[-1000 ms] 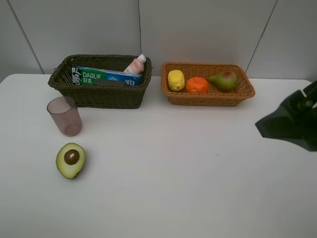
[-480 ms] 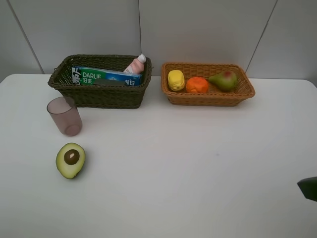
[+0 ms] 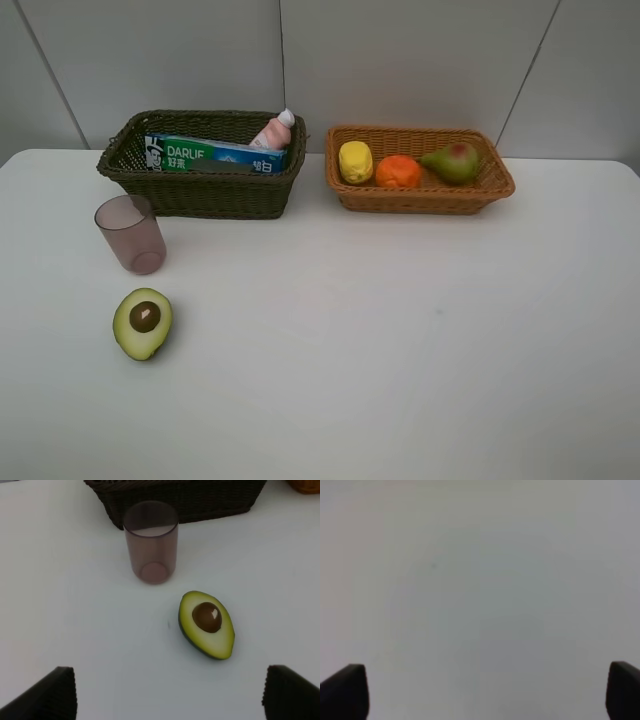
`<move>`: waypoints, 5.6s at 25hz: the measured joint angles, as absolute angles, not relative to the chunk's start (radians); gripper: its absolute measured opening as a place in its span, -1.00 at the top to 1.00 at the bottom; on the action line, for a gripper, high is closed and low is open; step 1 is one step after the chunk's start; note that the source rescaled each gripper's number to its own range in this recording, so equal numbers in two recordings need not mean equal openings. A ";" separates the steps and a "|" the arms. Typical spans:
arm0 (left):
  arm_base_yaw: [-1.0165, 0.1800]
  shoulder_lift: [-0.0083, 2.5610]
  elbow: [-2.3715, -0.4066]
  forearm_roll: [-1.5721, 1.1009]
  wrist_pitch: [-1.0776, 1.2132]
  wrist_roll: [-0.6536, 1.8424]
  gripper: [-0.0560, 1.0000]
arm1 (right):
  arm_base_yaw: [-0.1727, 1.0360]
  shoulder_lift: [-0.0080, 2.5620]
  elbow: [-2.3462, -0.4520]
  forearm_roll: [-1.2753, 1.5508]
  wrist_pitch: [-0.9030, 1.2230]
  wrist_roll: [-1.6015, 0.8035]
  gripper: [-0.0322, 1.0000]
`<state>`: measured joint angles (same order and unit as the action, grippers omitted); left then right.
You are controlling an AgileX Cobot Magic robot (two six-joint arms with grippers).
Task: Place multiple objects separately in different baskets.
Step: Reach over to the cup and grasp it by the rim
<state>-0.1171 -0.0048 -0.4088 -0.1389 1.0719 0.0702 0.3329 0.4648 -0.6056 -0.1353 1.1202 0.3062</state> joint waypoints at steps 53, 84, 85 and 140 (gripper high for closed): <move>-0.117 -0.005 -0.409 -0.139 1.072 0.070 -0.96 | 0.124 -0.003 -0.526 -0.193 1.063 0.302 -1.00; -0.117 -0.005 -0.409 -0.139 1.072 0.070 -0.96 | 0.124 -0.003 -0.526 -0.193 1.063 0.302 -1.00; -0.117 -0.005 -0.409 -0.139 1.072 0.070 -0.96 | 0.124 -0.003 -0.526 -0.193 1.063 0.302 -1.00; -0.171 1.573 -1.028 -0.172 0.811 0.323 -0.96 | 0.124 -0.003 -0.526 -0.193 1.063 0.302 -1.00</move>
